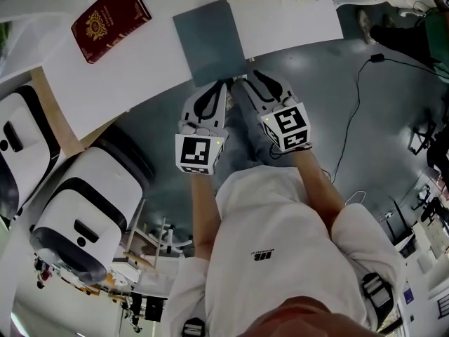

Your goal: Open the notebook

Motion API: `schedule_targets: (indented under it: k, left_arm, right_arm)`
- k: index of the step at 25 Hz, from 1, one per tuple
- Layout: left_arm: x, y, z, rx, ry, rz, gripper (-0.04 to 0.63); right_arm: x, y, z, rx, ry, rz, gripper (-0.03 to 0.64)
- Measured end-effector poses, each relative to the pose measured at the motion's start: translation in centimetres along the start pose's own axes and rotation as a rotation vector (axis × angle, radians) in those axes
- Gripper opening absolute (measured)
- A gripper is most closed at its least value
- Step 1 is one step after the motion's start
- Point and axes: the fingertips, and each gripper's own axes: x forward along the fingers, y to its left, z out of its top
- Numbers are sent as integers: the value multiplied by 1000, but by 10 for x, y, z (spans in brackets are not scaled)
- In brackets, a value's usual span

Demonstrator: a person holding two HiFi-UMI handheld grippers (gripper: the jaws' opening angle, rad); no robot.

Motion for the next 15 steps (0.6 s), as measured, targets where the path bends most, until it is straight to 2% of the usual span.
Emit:
schedule_targets:
  k: [10, 15]
  left_arm:
    - [10, 5, -21, -18, 44, -3, 0]
    - [11, 6, -27, -29, 56, 0, 0]
  right_arm:
    - [30, 0, -21, 69, 48, 43, 188]
    - [41, -5, -29, 102, 64, 45, 199]
